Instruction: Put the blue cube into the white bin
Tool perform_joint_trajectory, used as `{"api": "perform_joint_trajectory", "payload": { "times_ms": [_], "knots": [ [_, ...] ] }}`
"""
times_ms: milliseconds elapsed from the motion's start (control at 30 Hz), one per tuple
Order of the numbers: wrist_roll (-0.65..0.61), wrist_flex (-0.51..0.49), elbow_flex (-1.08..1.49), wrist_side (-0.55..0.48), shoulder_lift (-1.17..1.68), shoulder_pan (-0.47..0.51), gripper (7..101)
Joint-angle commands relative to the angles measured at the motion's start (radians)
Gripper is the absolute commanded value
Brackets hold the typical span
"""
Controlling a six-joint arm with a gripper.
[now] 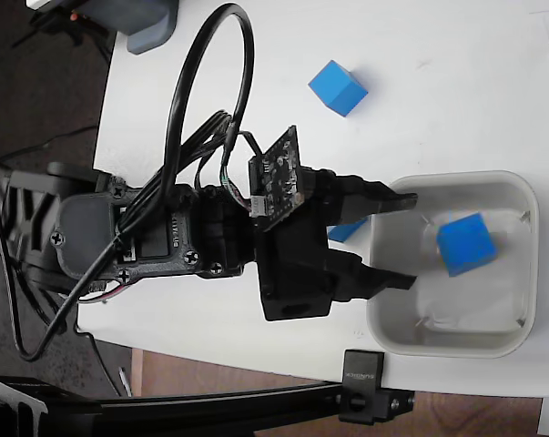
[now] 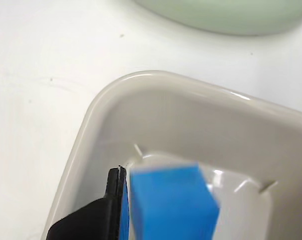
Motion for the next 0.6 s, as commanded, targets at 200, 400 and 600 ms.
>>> {"api": "perform_joint_trajectory", "payload": {
  "times_ms": [200, 400, 600],
  "knots": [
    [-0.003, 0.023, 0.132, -0.061, 0.193, -0.005, 100.0],
    [0.021, 0.025, 0.571, -0.094, 0.541, -0.006, 100.0],
    [0.097, -0.025, 1.106, -0.101, 1.012, -0.003, 100.0]
  ]
}}
